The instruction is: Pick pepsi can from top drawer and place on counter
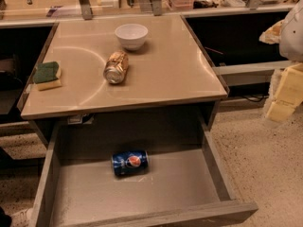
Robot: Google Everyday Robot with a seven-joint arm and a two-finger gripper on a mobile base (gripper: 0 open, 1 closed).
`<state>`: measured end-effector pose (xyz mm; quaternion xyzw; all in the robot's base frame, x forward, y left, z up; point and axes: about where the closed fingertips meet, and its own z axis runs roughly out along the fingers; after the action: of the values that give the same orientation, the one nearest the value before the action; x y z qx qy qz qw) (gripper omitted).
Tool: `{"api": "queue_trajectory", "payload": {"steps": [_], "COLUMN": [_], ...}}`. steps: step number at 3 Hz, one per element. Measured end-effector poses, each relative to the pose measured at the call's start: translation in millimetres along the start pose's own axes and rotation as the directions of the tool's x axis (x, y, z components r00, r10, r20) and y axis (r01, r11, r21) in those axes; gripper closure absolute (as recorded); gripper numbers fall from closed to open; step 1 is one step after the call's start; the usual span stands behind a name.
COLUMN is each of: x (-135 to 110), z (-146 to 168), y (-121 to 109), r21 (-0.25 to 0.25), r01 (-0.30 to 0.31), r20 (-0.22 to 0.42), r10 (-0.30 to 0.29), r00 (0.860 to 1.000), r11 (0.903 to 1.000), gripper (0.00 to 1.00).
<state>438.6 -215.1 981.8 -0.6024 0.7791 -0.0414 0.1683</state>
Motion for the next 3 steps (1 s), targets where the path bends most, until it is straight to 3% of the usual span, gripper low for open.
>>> {"api": "queue_trajectory", "payload": {"steps": [2,3], "x": [-7.0,-34.6], "z": [3.1,19.2], "y": [5.6,30.1], "r21": [0.000,-0.030], "r01": [0.010,0.038], "r20": [0.021,0.098], "r10": [-0.010,-0.035], "r00": [1.000,0.995], "r11": [0.9999,0.9988], "gripper": [0.00,0.00]}}
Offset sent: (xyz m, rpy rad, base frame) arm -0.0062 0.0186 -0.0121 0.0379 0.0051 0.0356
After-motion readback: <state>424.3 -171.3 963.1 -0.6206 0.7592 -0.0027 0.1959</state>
